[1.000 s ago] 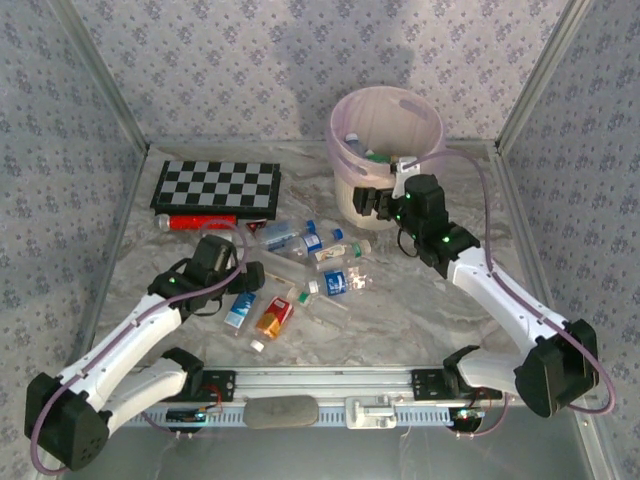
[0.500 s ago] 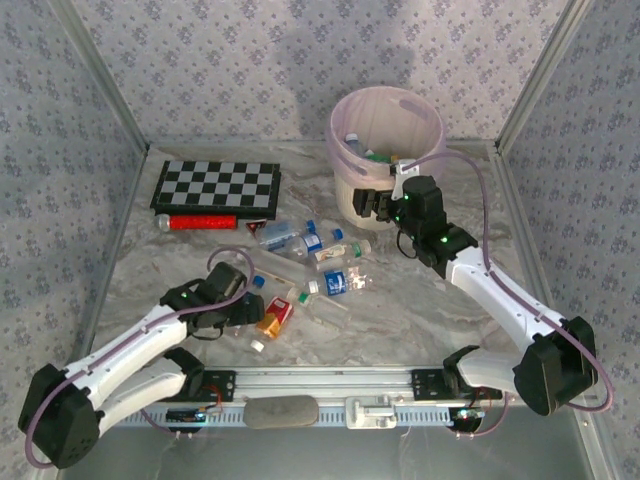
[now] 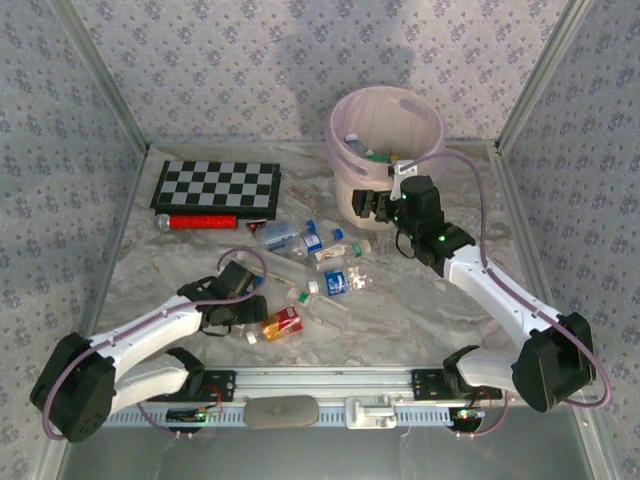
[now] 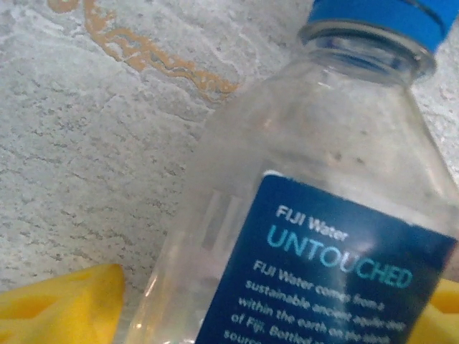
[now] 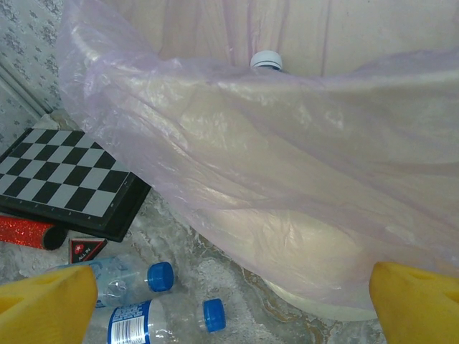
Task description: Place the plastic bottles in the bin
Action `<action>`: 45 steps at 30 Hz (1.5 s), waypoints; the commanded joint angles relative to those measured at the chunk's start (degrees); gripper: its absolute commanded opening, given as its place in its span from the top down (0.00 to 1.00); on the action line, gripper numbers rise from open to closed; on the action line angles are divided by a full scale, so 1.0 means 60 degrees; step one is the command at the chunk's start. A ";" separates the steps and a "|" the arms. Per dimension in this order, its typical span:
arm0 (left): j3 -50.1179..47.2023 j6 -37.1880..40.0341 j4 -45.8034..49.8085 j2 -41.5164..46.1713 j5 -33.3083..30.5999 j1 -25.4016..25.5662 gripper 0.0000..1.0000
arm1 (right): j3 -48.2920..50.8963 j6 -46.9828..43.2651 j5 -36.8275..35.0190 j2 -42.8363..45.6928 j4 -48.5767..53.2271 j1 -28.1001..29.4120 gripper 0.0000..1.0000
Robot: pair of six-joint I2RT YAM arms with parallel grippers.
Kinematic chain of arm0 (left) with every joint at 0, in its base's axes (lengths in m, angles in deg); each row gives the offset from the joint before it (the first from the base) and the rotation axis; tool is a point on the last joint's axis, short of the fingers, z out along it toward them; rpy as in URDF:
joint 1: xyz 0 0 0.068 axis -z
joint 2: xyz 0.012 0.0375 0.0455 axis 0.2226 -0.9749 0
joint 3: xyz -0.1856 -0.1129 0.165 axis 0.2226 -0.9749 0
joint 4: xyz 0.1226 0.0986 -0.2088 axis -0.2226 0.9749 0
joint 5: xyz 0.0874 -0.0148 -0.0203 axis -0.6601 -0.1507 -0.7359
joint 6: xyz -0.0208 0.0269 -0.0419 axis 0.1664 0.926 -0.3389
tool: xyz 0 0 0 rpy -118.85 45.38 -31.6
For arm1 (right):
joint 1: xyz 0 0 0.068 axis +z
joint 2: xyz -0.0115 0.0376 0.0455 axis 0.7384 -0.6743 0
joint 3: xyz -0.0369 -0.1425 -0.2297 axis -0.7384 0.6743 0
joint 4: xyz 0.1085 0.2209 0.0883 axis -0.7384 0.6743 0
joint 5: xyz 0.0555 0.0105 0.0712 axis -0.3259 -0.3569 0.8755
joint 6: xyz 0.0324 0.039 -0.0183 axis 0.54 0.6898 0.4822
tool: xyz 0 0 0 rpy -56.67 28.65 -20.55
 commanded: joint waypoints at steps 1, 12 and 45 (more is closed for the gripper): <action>-0.0066 0.0108 -0.0206 -0.0042 -0.0187 0.0065 0.26 | -0.0274 0.0127 -0.0017 -0.0017 0.0057 0.0002 0.01; 0.0047 0.0182 -0.0106 0.0248 -0.0378 0.0071 0.49 | -0.0329 0.0101 -0.0007 -0.0003 0.0055 -0.0007 0.01; 0.5494 0.2641 -0.5557 -0.1177 -0.1403 -0.0816 0.55 | 0.1045 0.0405 0.0052 0.0971 -0.0038 -0.0362 0.01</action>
